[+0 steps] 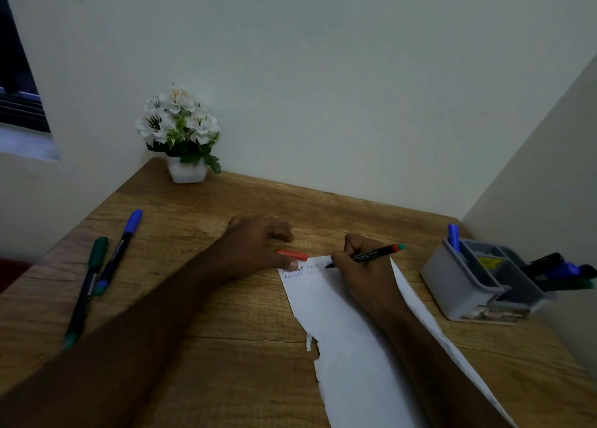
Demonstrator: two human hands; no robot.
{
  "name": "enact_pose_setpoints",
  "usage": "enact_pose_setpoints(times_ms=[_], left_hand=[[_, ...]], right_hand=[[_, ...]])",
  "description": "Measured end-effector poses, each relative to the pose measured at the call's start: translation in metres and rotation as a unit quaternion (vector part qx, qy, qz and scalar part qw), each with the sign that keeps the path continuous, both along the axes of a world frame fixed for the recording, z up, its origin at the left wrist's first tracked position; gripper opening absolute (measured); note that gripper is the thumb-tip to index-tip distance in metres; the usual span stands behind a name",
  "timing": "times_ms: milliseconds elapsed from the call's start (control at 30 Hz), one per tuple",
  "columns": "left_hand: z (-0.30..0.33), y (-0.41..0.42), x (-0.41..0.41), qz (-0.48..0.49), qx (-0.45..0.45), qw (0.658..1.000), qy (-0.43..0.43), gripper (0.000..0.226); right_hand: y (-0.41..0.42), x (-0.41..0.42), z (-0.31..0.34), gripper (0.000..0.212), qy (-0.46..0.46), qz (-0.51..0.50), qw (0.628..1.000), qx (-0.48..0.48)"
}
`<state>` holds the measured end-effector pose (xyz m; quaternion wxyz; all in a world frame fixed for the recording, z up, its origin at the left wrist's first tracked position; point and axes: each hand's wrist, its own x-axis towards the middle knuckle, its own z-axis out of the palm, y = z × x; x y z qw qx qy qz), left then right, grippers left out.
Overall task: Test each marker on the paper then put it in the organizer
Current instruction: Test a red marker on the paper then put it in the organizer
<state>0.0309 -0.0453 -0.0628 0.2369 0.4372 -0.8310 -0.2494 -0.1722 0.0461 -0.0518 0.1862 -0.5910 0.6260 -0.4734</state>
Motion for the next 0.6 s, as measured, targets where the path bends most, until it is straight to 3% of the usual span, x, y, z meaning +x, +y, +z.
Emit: enact_pose_setpoints(times_ms=[267,467,533,600], left_hand=[[0.005,0.003,0.001,-0.010,-0.003,1.000,0.001,0.046],[0.008,0.005,0.001,-0.018,-0.034,0.999,0.029,0.022],[0.007,0.006,-0.001,-0.021,-0.053,0.997,0.045,0.020],[0.007,0.007,-0.004,-0.025,-0.060,0.993,0.097,0.016]], right_hand=[[-0.001,-0.003,-0.002,0.033,-0.007,0.003,1.000,-0.019],[0.004,-0.013,-0.001,0.013,-0.102,0.032,0.991,-0.083],[0.005,-0.012,0.000,0.011,-0.129,0.076,0.985,-0.091],[0.007,-0.012,0.000,0.010,-0.212,0.129,0.965,-0.087]])
